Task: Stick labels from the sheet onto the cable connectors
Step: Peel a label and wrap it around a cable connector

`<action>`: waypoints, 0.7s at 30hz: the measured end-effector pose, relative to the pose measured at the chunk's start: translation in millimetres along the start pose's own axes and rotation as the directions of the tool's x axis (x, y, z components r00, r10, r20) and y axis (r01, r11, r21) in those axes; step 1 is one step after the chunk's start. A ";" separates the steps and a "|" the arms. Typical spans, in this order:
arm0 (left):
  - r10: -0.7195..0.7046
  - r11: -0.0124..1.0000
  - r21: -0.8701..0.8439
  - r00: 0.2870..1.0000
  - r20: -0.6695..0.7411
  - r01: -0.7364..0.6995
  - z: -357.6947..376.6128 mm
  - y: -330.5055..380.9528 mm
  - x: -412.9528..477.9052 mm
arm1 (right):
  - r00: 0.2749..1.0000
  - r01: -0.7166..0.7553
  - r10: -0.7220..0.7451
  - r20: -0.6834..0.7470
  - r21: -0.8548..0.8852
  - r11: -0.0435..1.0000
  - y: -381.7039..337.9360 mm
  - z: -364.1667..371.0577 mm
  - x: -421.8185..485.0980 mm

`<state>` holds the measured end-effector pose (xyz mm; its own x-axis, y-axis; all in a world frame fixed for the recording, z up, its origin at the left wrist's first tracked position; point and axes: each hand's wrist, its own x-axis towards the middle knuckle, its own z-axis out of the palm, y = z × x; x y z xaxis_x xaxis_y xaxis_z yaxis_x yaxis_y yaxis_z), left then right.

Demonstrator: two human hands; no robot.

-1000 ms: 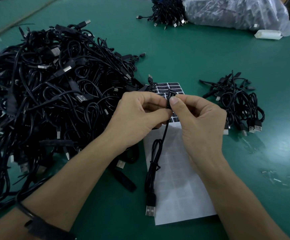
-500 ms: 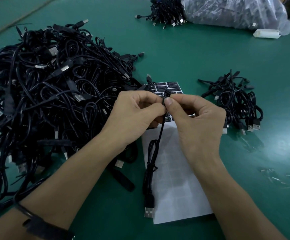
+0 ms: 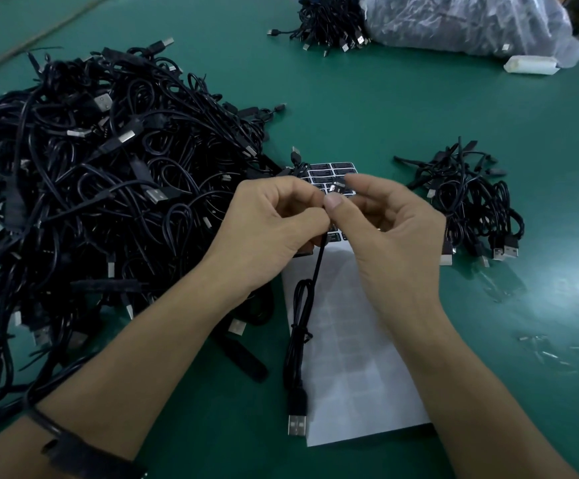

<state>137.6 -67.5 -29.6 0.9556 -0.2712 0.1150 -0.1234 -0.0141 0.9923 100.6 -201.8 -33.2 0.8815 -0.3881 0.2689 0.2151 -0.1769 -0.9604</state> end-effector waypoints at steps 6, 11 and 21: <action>0.060 0.998 0.034 0.997 0.042 -0.062 -0.7 -1.5 0.1 | 0.999 0.009 -0.010 0.044 0.033 0.999 -1.4 0.2 1.9; 0.093 0.990 0.096 0.992 0.080 -0.100 -0.1 -2.0 -0.7 | 0.997 0.018 -0.018 0.071 -0.006 1.000 -5.0 1.4 -0.6; 0.229 0.955 0.204 0.973 -0.041 -0.216 -0.6 1.0 -0.7 | 0.987 0.075 -0.057 0.148 -0.113 0.991 -8.6 0.9 -4.6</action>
<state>137.0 -66.7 -28.7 0.9123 -0.2276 0.3406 -0.3786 -0.1513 0.9131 95.2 -197.7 -26.3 0.9203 -0.2388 0.3098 0.2313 -0.3065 -0.9233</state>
